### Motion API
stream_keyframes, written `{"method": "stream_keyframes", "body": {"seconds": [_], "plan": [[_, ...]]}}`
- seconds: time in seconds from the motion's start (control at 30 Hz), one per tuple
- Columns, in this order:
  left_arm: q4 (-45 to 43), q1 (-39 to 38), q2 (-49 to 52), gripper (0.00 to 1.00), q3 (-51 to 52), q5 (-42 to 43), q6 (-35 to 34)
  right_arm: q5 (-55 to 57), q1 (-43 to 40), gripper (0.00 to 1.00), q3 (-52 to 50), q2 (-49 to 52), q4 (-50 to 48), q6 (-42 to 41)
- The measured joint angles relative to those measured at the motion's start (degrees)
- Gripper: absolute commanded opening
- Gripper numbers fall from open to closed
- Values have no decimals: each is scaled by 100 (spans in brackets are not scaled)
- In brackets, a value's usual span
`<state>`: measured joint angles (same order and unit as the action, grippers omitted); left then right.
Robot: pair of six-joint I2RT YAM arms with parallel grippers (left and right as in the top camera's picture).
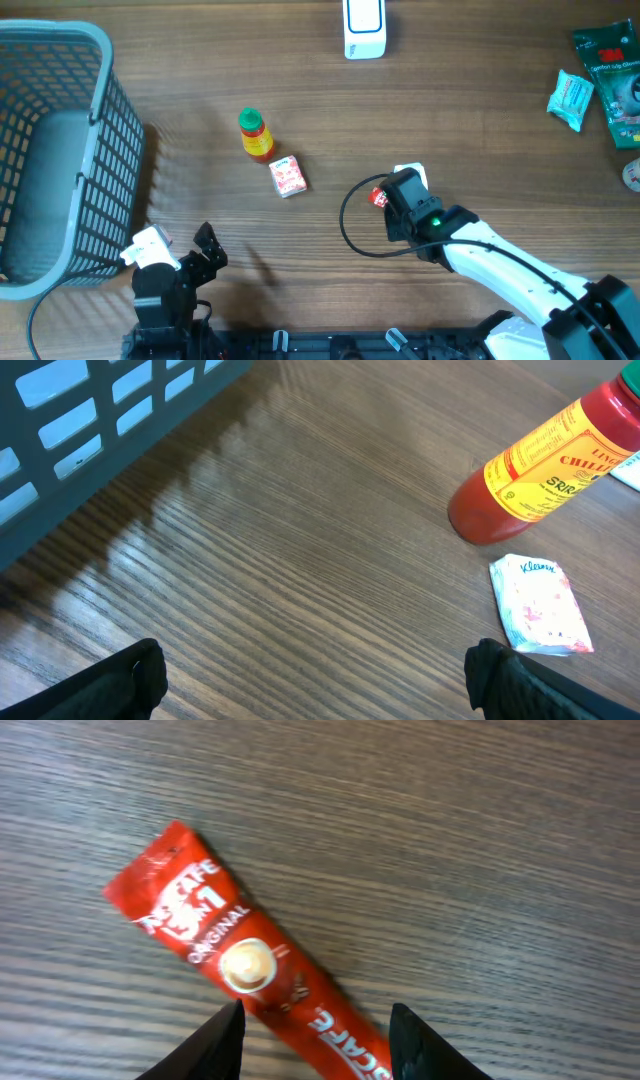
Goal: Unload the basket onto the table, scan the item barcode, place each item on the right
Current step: 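Move the right gripper to the red Nescafe stick and grasp it, then lift the Nescafe stick and hold it under the white scanner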
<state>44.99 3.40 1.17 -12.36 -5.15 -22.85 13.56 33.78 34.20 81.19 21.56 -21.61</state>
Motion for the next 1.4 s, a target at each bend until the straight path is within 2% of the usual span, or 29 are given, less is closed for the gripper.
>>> {"method": "stream_keyframes", "body": {"seconds": [0.13, 0.17, 0.2, 0.27, 0.3, 0.47, 0.57, 0.73, 0.77, 0.87, 0.9, 1.0, 1.2, 1.4], "plan": [[2, 0, 0, 100, 0, 0, 0, 131, 0, 47, 7, 339, -120, -22], [0, 0, 0, 100, 0, 0, 0, 151, 4, 44, 28, 422, -219, -28], [0, 0, 0, 100, 0, 0, 0, 151, 4, 38, 76, 487, -282, -33], [0, 0, 0, 100, 0, 0, 0, 72, 4, 10, 142, 625, -411, -87], [0, 0, 0, 100, 0, 0, 0, -42, 4, 4, 203, 734, -540, -61], [0, 0, 0, 100, 0, 0, 0, -420, -31, 4, 365, 876, -597, 116], [0, 0, 0, 100, 0, 0, 0, -1187, -50, 4, 787, 1027, -2, 136], [4, 0, 0, 100, 0, 2, 0, -3348, -398, 4, 2002, 1244, 1952, 151], [-2, 0, 0, 100, 0, 2, 0, -4107, -551, 4, 2398, 1246, 2424, 153], [-2, 0, 0, 100, 0, 2, 0, -5831, -776, 4, 2824, 1246, 2905, 63], [0, 0, 0, 100, 0, 0, 0, -6417, -793, 4, 2828, 1246, 3029, -105], [0, 0, 0, 100, 0, 0, 0, -7230, -791, 4, 2828, 1246, 3119, -658], [0, 0, 0, 100, 0, 0, 0, -8306, -791, 4, 2826, 1246, 3023, -2710], [0, 0, 0, 100, 0, 0, 0, -8574, -791, 4, 2826, 1246, 2673, -3101]]}}
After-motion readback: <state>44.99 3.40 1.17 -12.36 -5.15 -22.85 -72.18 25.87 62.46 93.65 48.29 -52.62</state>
